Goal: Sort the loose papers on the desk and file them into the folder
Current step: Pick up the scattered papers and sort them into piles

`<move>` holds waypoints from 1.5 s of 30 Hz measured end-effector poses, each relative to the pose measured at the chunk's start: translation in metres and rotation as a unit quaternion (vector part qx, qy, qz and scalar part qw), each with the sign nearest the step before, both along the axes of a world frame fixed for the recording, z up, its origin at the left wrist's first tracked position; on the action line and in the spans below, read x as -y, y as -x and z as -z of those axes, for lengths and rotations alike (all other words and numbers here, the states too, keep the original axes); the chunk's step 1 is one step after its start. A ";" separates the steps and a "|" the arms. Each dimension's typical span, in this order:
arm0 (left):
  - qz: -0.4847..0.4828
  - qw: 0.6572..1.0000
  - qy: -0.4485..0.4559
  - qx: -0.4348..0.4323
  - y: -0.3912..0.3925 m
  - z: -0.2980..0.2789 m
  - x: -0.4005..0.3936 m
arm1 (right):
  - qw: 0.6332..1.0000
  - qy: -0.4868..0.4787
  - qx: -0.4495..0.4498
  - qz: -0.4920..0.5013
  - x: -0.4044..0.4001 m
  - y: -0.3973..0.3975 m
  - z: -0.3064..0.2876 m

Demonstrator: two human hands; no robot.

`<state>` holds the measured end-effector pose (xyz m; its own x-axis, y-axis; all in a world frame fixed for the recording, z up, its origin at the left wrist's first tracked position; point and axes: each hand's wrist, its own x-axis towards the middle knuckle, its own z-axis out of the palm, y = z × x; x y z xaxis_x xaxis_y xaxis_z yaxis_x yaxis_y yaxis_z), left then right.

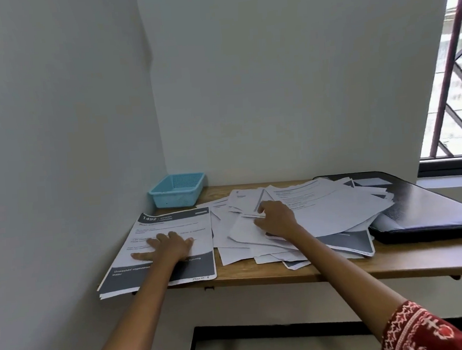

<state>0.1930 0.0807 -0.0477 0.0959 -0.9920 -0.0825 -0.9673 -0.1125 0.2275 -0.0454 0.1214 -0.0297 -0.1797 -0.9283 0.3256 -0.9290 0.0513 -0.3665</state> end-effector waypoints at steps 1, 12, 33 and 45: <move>0.005 1.000 0.007 0.002 0.004 -0.004 0.001 | 1.000 -0.015 -0.009 -0.006 0.000 0.002 0.001; 0.142 0.961 0.143 -0.190 0.066 -0.024 0.025 | 0.993 -0.047 -0.107 -0.001 0.028 0.013 -0.005; 0.049 0.929 0.095 -0.355 0.165 -0.007 0.071 | 0.990 0.063 0.123 -0.035 0.063 0.060 0.025; 0.109 0.954 0.189 -0.205 0.160 -0.019 0.071 | 0.993 0.064 0.102 -0.015 0.063 0.068 0.028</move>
